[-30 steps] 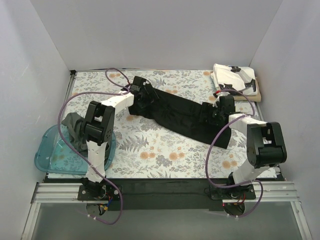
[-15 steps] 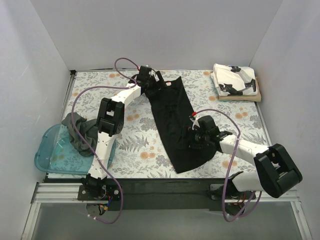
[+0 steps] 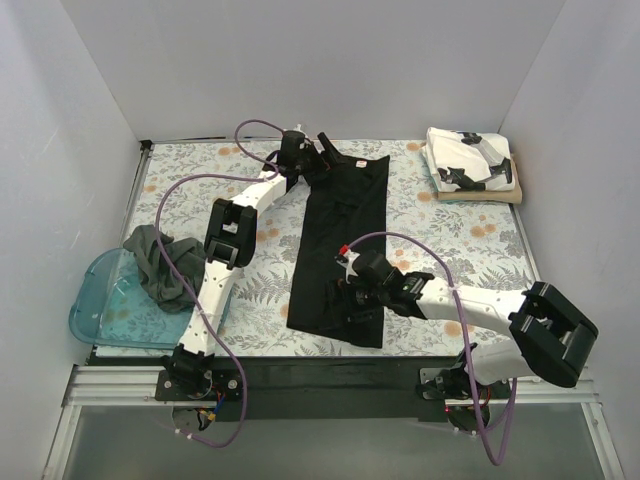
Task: Fold and stack the t-shirts
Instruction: Fold the tshirt
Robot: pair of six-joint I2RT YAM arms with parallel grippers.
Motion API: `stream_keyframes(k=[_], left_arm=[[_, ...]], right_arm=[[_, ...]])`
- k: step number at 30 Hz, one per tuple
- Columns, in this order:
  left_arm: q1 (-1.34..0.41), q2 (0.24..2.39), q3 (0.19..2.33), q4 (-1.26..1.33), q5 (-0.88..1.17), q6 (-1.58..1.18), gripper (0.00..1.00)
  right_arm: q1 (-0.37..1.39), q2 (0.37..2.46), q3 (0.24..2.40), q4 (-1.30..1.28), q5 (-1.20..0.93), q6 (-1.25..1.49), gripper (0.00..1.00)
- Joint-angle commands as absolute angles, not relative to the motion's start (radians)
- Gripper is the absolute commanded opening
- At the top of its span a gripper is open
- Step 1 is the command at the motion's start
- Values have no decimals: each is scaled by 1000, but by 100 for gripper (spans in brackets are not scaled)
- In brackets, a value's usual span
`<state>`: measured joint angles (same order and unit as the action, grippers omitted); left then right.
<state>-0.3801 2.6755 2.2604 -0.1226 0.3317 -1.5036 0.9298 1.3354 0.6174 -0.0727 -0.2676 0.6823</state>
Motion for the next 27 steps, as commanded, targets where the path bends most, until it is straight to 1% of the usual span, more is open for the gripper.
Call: stream_keyframes(k=[1,4,8,9,11,15,21,25,27], left_arm=[[-383,2760,2252,-149,321,-1540,95],[-383,2764,2249,-146,295,-1543,95],[-382,2732,2238,-187,177,-1534,95],[-383,2723,2234,-201,107,-1526,95],[-379,2689,2232,-235,48,-1513,96],[-379,2616,2235,-284,-64,-1482,96],[-379,2469,2232,-322,-42,-1431,96],[-382,2347,2201,-330,86,-1390,96],[-382,2284,2142,-347,104,-1382,96]], right_arm=[[983,1356,698,-77,-223,690,98],[1014,1356,721,-92,-164,695,98],[1017,1319,726,-155,-100,704,98],[1019,1299,735,-172,-85,701,98],[1017,1258,747,-219,-43,693,98],[1019,1171,758,-284,96,680,98],[1017,1025,764,-383,253,678,98],[1017,939,720,-397,313,698,98],[1017,890,693,-397,357,701,98]])
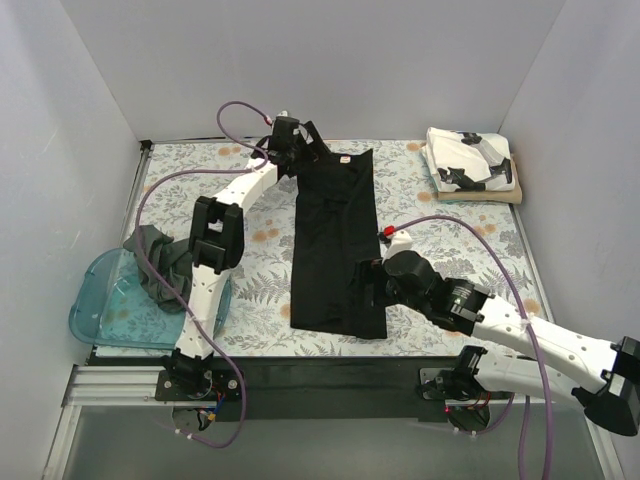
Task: Fold and stack the t-shirts
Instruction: Fold the tshirt
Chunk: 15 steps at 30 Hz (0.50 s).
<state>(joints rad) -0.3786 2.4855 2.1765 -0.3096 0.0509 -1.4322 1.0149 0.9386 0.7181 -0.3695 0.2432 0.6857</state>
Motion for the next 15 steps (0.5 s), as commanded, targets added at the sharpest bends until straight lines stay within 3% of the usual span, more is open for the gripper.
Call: stream_keyframes(k=[1,4,7,12,15], left_arm=[[-382,2219,2114,-351,141,-1381,96],[-387,2094,1929,-371,218,-1374,96],[-413,1875,1613,-330,227,-1414,96],[-560,1545,1100,-263,89,-1520,97],[-662,1413,900,-282,28,-1548,97]], right_arm=[[1016,875,660,-397,380,709,98],[1014,819,634,-396,433,724,98],[1011,755,597,-399,436,736,98],[1008,678,499,-399,414,788,98],[1006,673,471,-399,372,795,98]])
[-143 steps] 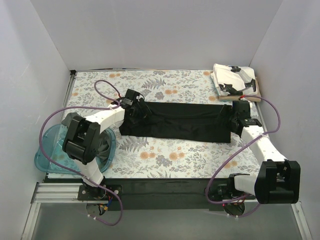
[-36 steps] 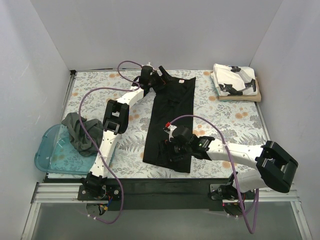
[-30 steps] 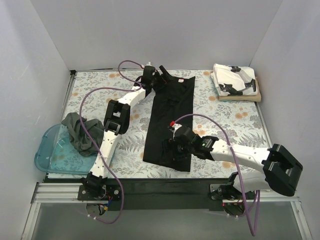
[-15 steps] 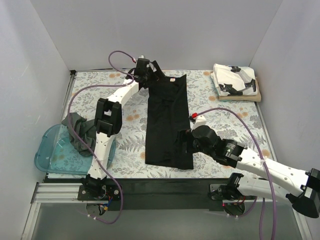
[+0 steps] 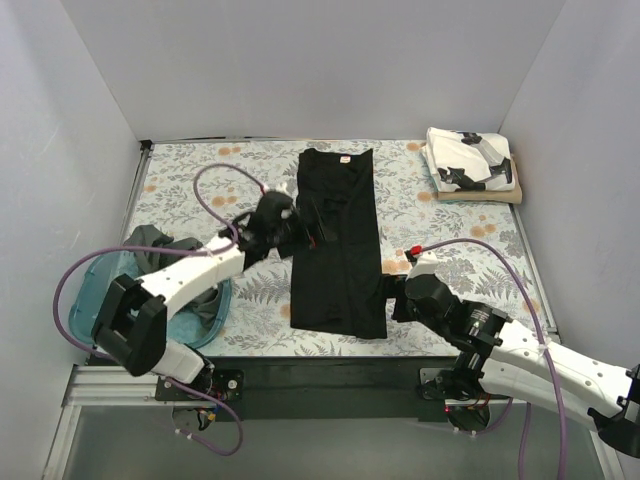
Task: Fold and stack the t-shirts
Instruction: Fold the tshirt
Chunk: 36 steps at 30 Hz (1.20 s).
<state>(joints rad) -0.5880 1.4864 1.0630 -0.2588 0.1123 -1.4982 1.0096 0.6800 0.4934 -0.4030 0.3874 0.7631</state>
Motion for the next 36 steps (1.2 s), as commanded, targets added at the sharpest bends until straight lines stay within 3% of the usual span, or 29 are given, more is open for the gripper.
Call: stream_keyframes(k=[1,10,14,21,24,28,29,31,34,36], left_arm=[[-687,1379,862,-308,12,-1595,97],[-868,1112,585,-491,-115,-1775,95],[-871,1124,539,-459,-92,-1789,86],[-873,1229,538,-399,-78,-1763,64],[-873,1270,534,-368,-57,-1758,49],[-873,1296,526,-360,-49,-1749,28],[-873,1298,523,-357,-46,-1743,14],[-873,1298,517,-357,-43,-1735,0],[-873,1293,509,-370,-38,-1717,0],[-873,1281,502,-376,-38,-1718,0]], right_arm=[[1005,676,468,-397,361,792,98],[1005,773,414,-368,246,813,97],[1005,810,402,-351,216,824,93],[1005,833,370,-333,187,862,81],[1005,825,347,-331,209,873,75],[1005,825,328,-330,218,894,68],[1003,828,327,-330,213,897,67],[1003,841,324,-330,203,902,67],[1003,851,324,-331,173,900,62],[1005,853,321,-331,163,903,53]])
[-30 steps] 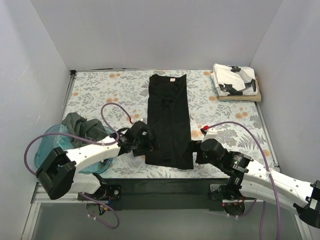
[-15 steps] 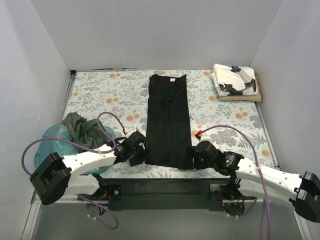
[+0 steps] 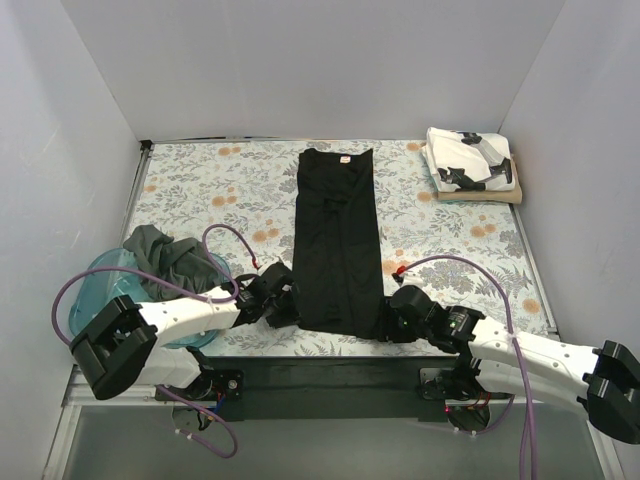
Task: Fold and stack the t-shirts
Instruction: Fold the tshirt
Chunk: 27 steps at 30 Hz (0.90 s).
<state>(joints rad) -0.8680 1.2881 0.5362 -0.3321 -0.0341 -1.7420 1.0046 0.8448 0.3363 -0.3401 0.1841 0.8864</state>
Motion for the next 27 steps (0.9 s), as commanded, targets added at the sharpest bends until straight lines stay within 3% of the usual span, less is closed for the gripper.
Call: stream_keyframes(k=[1,8,10,20,27], left_arm=[[-873,1270,499,-376,-37,-1718,0],[-873,1252,494,-368,-17,-1733,0],[-874,1246,503,-367,-18,-1733,0],[-873,1233,612,-377,-94,-1681,0],[-862,1313,782,-457,-230,-1669,0]], right_arm=[[1005,853,318,-330,158,908,50],[1005,847,296,-284,136,881,9],[1005,842,301,-282,159,864,3],[1005,821,419,-272,307,749,1],[959,919,555,-268,385,652,1]])
